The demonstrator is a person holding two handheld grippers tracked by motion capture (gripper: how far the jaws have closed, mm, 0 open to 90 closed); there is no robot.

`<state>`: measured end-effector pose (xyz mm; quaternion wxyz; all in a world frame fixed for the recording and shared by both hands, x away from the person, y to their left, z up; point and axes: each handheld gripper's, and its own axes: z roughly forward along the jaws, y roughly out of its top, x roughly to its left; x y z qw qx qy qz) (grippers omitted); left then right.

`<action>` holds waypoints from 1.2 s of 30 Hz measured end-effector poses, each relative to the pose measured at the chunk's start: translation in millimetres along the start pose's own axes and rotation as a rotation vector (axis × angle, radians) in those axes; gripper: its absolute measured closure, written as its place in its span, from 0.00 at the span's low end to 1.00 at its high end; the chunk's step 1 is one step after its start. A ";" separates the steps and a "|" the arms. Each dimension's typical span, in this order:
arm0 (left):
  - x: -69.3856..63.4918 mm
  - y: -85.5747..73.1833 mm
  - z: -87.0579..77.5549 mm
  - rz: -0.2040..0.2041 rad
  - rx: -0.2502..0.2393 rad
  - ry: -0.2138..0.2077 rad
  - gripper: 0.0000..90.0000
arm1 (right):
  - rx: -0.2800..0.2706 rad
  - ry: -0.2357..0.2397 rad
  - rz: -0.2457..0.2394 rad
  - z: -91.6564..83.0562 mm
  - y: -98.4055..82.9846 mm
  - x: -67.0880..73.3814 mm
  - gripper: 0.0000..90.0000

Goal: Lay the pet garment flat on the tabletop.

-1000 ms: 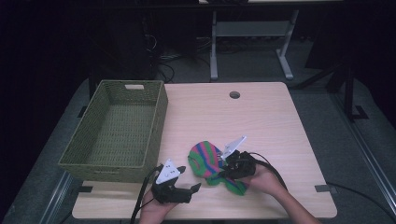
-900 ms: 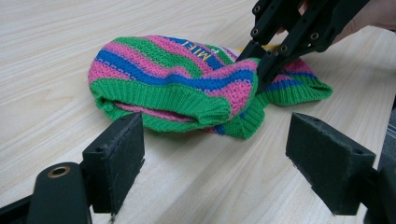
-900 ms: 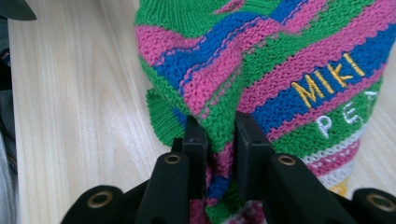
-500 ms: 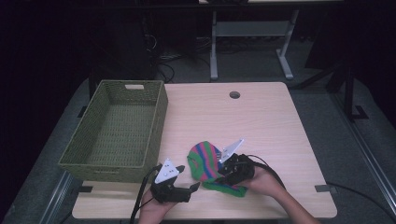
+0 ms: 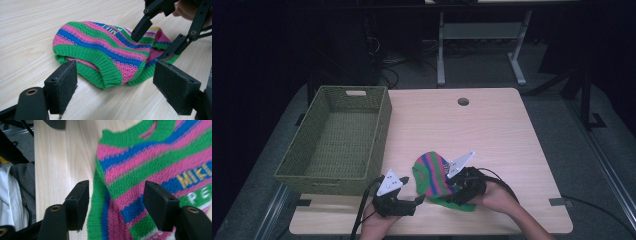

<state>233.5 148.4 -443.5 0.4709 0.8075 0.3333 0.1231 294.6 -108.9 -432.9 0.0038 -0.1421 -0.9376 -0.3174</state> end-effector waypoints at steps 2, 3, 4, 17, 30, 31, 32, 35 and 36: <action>0.0 0.1 -0.2 -0.002 -0.004 0.002 0.21 | -0.002 0.006 -0.003 -1.2 5.6 2.1 0.48; -0.1 0.1 -0.3 -0.004 -0.007 0.004 0.21 | -0.004 0.006 -0.007 -1.1 8.6 3.3 0.49; 0.0 0.1 -0.6 -0.003 -0.007 0.005 0.21 | -0.003 0.005 -0.018 0.1 11.4 4.6 0.52; 1.4 0.1 -3.0 -0.007 -0.014 0.008 0.21 | 0.055 -0.009 -0.091 31.4 36.4 14.4 0.59; 0.1 0.0 -2.5 -0.004 -0.014 0.006 0.21 | 0.106 -0.071 -0.111 46.7 34.4 18.2 0.72; 0.3 0.0 -2.5 -0.008 -0.016 0.006 0.21 | 0.105 -0.070 -0.104 46.3 34.4 17.6 0.73; 1.0 -0.2 -2.6 -0.008 -0.014 0.006 0.21 | 0.101 -0.069 -0.101 46.3 34.1 16.7 0.76; 1.6 -0.2 -2.6 -0.012 -0.013 0.005 0.21 | 0.086 -0.070 -0.097 45.3 32.8 14.5 0.83; 1.5 -0.2 -2.7 -0.010 -0.013 0.005 0.21 | 0.083 -0.065 -0.086 44.5 32.8 13.4 0.85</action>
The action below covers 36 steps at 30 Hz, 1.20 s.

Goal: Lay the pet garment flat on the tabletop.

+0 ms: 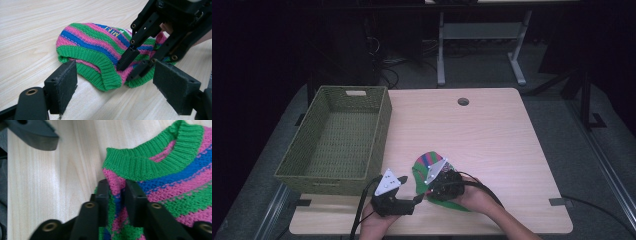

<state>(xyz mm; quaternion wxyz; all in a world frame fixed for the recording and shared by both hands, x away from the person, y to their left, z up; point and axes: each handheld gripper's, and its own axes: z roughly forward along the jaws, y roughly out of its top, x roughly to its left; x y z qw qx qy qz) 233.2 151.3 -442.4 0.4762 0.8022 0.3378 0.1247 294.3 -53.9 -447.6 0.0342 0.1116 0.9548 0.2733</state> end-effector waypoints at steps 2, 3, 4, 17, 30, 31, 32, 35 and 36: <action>-0.7 0.1 -0.2 0.000 -0.003 0.000 0.21 | 0.002 0.009 0.007 -0.7 -0.1 -0.8 0.87; -0.7 0.2 -0.4 0.000 -0.004 0.000 0.21 | 0.003 0.006 0.004 -1.2 -0.1 -1.1 0.88; -0.6 0.1 -0.7 0.001 -0.004 0.001 0.21 | 0.001 0.010 0.003 -1.8 -0.1 -1.3 0.89; 1.2 0.6 -1.5 -0.010 -0.013 0.002 0.21 | -0.041 0.030 0.022 -21.7 0.0 -5.8 0.92; 1.7 1.1 -0.2 -0.009 -0.017 0.003 0.21 | -0.128 0.003 0.049 -59.1 -0.6 -15.7 0.93; 1.8 1.2 -0.1 -0.008 -0.017 0.004 0.21 | -0.136 -0.003 0.045 -62.6 -0.7 -16.3 0.93; 1.9 1.4 0.0 -0.007 -0.017 0.007 0.21 | -0.137 -0.006 0.051 -65.6 -0.8 -16.4 0.93; 2.5 1.5 0.1 -0.013 -0.022 0.011 0.21 | -0.152 -0.012 0.064 -76.0 -1.7 -17.3 0.93; 2.7 1.5 0.1 -0.015 -0.025 0.012 0.21 | -0.161 -0.010 0.072 -79.2 -2.0 -17.6 0.93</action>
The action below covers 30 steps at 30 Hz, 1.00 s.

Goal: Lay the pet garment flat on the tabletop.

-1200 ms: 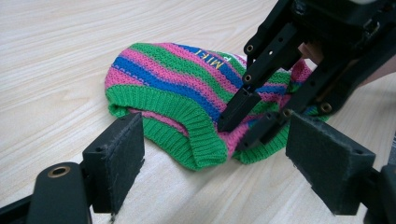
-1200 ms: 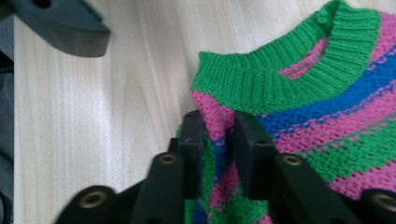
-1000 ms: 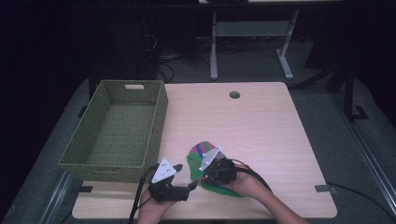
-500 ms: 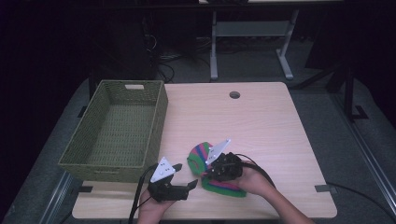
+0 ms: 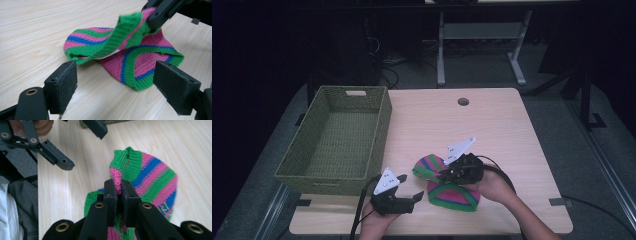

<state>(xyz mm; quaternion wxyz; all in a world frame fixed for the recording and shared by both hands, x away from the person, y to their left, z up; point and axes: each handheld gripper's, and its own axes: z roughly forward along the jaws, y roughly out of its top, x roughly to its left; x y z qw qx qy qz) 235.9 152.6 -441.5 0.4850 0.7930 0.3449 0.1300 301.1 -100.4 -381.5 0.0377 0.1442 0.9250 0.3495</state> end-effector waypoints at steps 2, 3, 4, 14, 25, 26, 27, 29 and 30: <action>0.5 0.3 -0.1 0.000 -0.003 -0.001 0.21 | -0.007 -0.005 0.006 -5.9 0.2 -1.8 0.93; 0.6 0.4 0.3 -0.002 -0.004 -0.001 0.21 | -0.014 -0.006 -0.001 -8.4 0.1 -3.3 0.93; 0.8 0.4 0.8 -0.004 -0.003 -0.001 0.21 | -0.021 -0.004 0.008 -10.9 0.2 -3.6 0.93; 3.4 3.5 5.8 -0.012 0.001 0.019 0.21 | -0.078 -0.002 -0.010 -39.8 3.5 -10.7 0.93; 8.6 15.9 11.8 -0.011 -0.016 0.025 0.21 | -0.108 0.017 -0.024 -56.3 10.4 -14.6 0.93; 11.0 16.5 13.8 -0.015 -0.010 0.021 0.21 | -0.108 0.020 -0.029 -56.6 11.1 -14.3 0.93; 13.9 15.9 16.6 -0.022 -0.006 0.007 0.21 | -0.108 0.020 -0.033 -57.1 11.8 -13.9 0.93; 16.7 14.4 19.8 -0.031 0.000 -0.017 0.23 | -0.112 0.021 -0.035 -58.3 13.6 -13.5 0.93; 17.3 13.7 20.8 -0.033 0.003 -0.024 0.23 | -0.117 0.023 -0.042 -58.6 14.6 -13.6 0.93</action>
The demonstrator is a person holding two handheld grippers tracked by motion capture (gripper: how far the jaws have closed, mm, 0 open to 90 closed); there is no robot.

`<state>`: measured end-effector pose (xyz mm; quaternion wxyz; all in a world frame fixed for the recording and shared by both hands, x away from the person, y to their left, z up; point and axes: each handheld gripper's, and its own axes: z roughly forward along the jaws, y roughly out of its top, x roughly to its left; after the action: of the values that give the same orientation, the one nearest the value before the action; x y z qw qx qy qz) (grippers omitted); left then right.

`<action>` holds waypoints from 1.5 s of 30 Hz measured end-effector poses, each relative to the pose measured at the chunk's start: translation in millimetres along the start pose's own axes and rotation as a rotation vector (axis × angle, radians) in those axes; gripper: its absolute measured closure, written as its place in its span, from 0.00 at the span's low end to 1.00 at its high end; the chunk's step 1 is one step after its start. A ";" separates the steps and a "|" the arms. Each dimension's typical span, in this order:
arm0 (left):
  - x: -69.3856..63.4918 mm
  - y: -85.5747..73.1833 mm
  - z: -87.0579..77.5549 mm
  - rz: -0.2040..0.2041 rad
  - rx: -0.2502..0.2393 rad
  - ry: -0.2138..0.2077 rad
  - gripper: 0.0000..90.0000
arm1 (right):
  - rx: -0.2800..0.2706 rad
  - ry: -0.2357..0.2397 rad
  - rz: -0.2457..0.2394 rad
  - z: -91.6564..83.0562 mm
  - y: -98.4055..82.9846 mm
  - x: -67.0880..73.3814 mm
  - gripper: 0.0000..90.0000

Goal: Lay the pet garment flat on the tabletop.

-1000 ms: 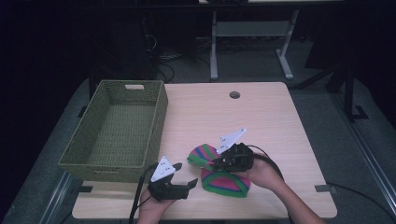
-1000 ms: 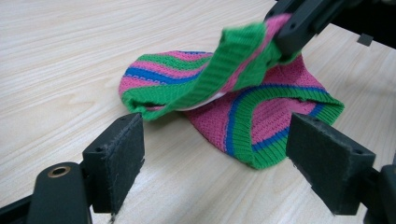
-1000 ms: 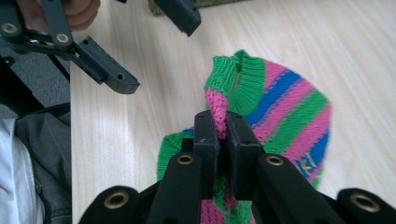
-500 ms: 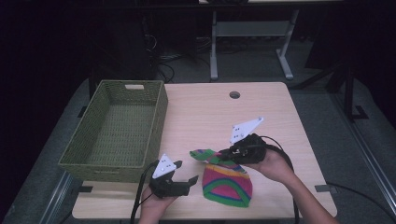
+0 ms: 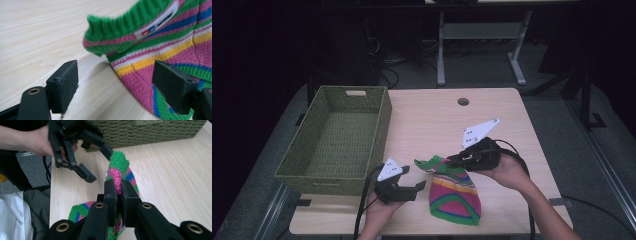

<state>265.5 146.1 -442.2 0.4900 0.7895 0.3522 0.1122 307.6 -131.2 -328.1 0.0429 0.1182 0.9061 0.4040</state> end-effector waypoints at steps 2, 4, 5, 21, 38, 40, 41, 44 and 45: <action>0.4 0.0 0.5 0.016 -0.001 0.002 0.23 | -0.007 0.005 -0.007 -0.6 2.0 0.3 0.93; 2.0 1.5 2.2 0.024 -0.002 0.010 0.24 | -0.016 0.014 -0.009 -0.7 3.6 1.0 0.93; 3.5 2.3 3.9 0.022 -0.003 0.015 0.24 | -0.019 0.016 -0.012 -0.5 4.3 1.6 0.93; 11.1 9.4 24.8 0.036 -0.038 -0.015 0.51 | -0.038 0.021 -0.010 -6.1 -3.3 0.1 0.93; 8.4 17.7 21.5 0.075 -0.040 -0.011 0.88 | -0.026 -0.016 0.043 -11.4 -22.6 -10.0 0.93; 8.1 19.8 22.3 0.079 -0.034 -0.008 0.89 | -0.031 -0.026 0.043 -12.3 -24.3 -11.1 0.93; 8.0 20.6 22.4 0.082 -0.035 -0.005 0.89 | -0.028 -0.029 0.048 -12.7 -25.3 -11.5 0.93; 6.7 24.1 23.6 0.076 -0.029 0.002 0.90 | -0.026 -0.042 0.053 -13.6 -28.5 -13.6 0.93; 6.8 25.8 23.4 0.079 -0.027 0.007 0.90 | -0.024 -0.045 0.057 -14.1 -29.2 -14.3 0.93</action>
<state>294.2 127.3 -432.9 0.4945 0.7958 0.3207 0.1387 313.7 -163.8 -340.6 0.0530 0.1524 0.8963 0.4131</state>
